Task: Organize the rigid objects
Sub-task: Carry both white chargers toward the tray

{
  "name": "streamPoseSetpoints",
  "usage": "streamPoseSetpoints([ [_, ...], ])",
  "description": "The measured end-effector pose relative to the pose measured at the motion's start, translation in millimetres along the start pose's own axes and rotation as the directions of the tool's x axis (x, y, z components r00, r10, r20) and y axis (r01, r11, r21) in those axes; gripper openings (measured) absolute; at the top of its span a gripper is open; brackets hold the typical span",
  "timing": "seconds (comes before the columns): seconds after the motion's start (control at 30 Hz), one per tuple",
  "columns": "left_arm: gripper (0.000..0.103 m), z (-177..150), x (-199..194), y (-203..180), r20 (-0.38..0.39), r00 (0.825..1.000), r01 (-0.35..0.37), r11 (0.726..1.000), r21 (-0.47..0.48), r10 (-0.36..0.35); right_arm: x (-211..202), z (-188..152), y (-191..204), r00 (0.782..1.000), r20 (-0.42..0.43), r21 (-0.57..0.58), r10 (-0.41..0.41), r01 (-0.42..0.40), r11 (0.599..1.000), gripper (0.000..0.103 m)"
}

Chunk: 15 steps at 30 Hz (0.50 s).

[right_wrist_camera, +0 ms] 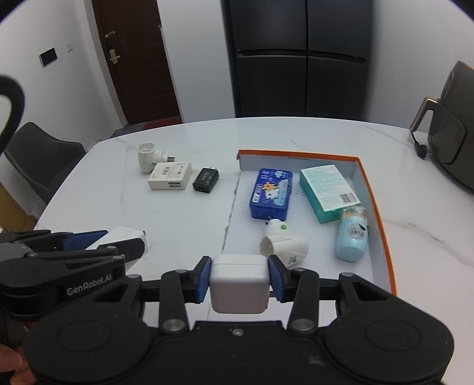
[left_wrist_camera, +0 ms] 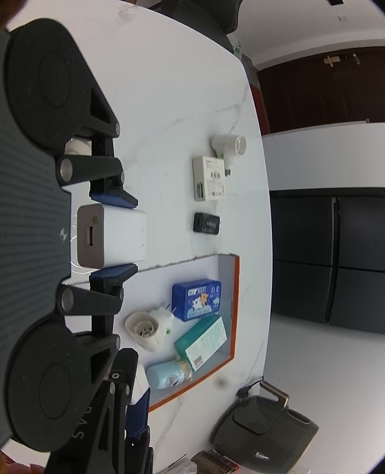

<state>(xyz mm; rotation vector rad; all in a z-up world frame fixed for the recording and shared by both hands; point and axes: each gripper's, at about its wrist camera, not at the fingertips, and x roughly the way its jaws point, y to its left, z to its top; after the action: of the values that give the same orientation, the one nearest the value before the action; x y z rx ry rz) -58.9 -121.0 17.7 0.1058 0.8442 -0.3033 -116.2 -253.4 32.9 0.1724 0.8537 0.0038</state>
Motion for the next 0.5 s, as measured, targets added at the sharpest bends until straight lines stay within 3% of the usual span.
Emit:
streamPoseSetpoints([
  [0.5, 0.042, 3, 8, -34, -0.004, 0.999, 0.041, 0.998, 0.049, -0.041, -8, -4, -34, 0.999, 0.001, 0.053, -0.039, 0.039, 0.998, 0.051],
])
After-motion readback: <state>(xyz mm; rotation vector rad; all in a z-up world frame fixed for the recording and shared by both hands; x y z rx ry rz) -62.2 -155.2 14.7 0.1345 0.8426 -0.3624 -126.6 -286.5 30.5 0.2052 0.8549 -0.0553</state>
